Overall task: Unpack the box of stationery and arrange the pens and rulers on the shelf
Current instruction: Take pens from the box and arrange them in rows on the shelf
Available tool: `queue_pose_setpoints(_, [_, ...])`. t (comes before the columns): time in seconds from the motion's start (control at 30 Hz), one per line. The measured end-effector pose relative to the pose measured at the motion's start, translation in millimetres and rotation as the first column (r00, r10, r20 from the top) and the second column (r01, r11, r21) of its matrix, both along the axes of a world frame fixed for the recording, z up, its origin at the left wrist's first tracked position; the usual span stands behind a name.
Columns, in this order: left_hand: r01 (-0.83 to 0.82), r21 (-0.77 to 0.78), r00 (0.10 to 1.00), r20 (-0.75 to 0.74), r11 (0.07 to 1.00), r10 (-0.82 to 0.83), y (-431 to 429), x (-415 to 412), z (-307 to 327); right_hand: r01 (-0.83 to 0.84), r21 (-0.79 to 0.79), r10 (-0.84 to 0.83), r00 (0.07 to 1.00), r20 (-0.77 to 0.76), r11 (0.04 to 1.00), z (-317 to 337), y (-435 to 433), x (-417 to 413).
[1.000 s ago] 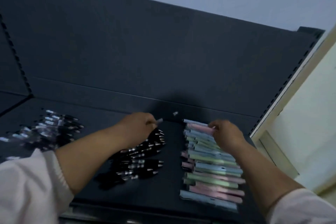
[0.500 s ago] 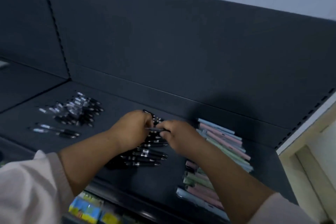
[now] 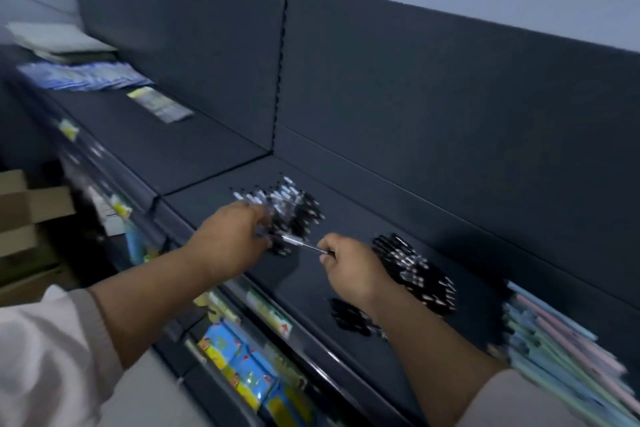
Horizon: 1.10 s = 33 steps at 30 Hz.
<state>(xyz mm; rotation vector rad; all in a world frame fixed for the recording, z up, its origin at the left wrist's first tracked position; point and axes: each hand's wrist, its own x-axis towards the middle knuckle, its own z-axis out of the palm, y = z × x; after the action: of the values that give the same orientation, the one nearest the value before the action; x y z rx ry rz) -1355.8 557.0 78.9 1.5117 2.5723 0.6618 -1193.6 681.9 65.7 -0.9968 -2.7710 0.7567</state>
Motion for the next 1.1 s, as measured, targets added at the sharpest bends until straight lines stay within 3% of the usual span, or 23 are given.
queue_pose_setpoints(0.13, [-0.074, -0.02, 0.997, -0.029, 0.997, 0.074, -37, -55, -1, -0.006, 0.106, 0.002, 0.999, 0.037, 0.994, -8, -18, -63])
queue_pose_setpoints(0.4, [-0.082, -0.029, 0.997, -0.015, 0.996, 0.082, -87, -148, -4, 0.219, 0.391, -0.281, 0.954, 0.107, 0.894, -16, -31, -138])
queue_pose_setpoints(0.5, [-0.058, -0.019, 0.998, -0.024, 0.998, 0.057, -102, -173, -3, 0.237, 0.436, -0.307, 0.947, 0.097, 0.868, -15, -47, -161])
queue_pose_setpoints(0.63, [-0.056, -0.017, 0.998, -0.037, 0.998, 0.055, -133, -211, -2, 0.151, 0.409, -0.189, 0.98, 0.054, 0.9, -9, -78, -214])
queue_pose_setpoints(0.8, [-0.147, -0.026, 0.985, -0.093, 0.989, 0.144, -187, -261, 6, -0.088, 0.415, 0.083, 0.996, 0.031, 0.906, 4, -134, -297])
queue_pose_setpoints(1.1, [-0.428, -0.028, 0.9, -0.108, 0.903, 0.423, -275, -349, 7, -0.423, 0.346, 0.447, 0.894, 0.009, 0.838, 10, -207, -435])
